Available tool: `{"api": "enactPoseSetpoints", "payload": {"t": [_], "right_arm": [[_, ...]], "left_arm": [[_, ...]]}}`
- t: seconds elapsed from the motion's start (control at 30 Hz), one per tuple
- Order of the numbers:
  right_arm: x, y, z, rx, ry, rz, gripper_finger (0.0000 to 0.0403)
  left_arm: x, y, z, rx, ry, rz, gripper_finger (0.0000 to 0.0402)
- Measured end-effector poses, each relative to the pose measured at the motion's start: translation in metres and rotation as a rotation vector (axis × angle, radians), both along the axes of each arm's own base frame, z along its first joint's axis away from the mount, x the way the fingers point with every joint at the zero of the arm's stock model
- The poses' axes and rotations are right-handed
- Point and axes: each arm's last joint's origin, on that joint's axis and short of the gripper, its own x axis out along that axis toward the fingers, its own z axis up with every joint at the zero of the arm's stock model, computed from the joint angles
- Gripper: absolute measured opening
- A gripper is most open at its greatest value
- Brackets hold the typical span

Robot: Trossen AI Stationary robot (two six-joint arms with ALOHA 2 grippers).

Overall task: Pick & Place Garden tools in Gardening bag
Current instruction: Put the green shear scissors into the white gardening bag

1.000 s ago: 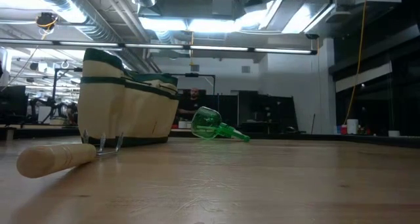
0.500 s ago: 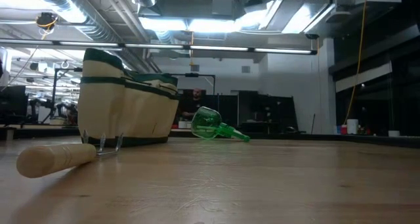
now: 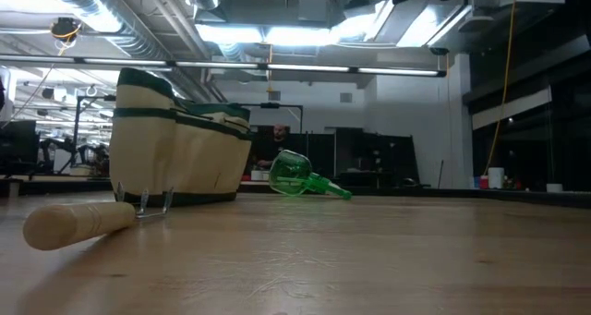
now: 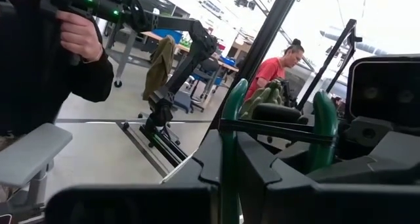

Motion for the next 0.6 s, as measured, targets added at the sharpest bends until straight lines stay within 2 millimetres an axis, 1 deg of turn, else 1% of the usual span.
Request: {"api": "enactPoseSetpoints", "payload": {"t": [0.3,0.43,0.53,0.6], "right_arm": [[0.001,-0.001,-0.004,0.0,0.043,-0.009,0.0021],[0.002,-0.002,-0.004,0.077,0.116,-0.075,0.0053],[0.003,-0.003,-0.007,0.138,0.183,-0.114,0.0085],[0.003,-0.003,-0.008,0.154,0.205,-0.119,0.0103]], "left_arm": [[-0.004,0.002,-0.001,-0.022,0.043,0.083,0.0048],[-0.013,0.006,0.003,-0.027,0.071,0.174,0.0044],[-0.024,0.009,0.009,-0.037,0.078,0.239,0.0022],[-0.031,0.011,0.013,-0.036,0.074,0.271,0.0022]]}}
